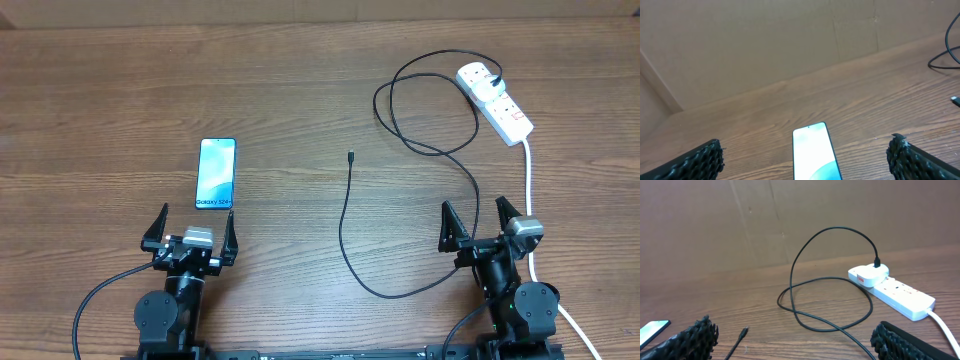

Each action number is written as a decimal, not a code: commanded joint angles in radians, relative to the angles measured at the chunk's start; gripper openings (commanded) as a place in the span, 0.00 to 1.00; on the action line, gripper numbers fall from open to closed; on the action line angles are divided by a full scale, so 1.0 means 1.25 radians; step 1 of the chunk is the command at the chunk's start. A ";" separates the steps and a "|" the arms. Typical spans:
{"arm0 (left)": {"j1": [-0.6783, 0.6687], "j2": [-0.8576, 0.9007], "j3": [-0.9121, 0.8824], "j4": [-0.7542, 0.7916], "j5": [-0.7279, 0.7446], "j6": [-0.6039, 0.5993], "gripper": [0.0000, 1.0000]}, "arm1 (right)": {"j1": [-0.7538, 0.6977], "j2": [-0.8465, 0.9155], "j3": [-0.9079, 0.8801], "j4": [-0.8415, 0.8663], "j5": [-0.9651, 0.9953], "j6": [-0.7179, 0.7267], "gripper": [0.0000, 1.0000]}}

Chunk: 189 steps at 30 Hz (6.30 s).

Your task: Plug charger to phone and switch on socket

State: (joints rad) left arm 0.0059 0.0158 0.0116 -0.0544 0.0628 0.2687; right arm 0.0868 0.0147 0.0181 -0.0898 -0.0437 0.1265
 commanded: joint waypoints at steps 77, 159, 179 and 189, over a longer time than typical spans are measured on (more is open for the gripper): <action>-0.005 1.700 1.344 -0.870 -0.031 -0.177 0.99 | 0.004 -0.009 -0.008 0.005 0.011 -0.003 1.00; -0.020 1.750 1.266 -0.808 0.248 -0.850 0.46 | 0.004 -0.009 -0.008 0.005 0.011 -0.003 1.00; -0.132 1.750 1.263 -0.806 -0.092 -0.934 0.69 | 0.004 -0.009 -0.008 0.005 0.011 -0.003 1.00; -0.141 1.751 1.240 -0.809 -0.098 -0.933 0.82 | 0.004 -0.009 -0.008 0.005 0.011 -0.003 1.00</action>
State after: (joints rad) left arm -0.1688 2.1750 1.6039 -1.0626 -0.0048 -0.8841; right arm 0.0868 0.0109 0.0185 -0.0902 -0.0437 0.1268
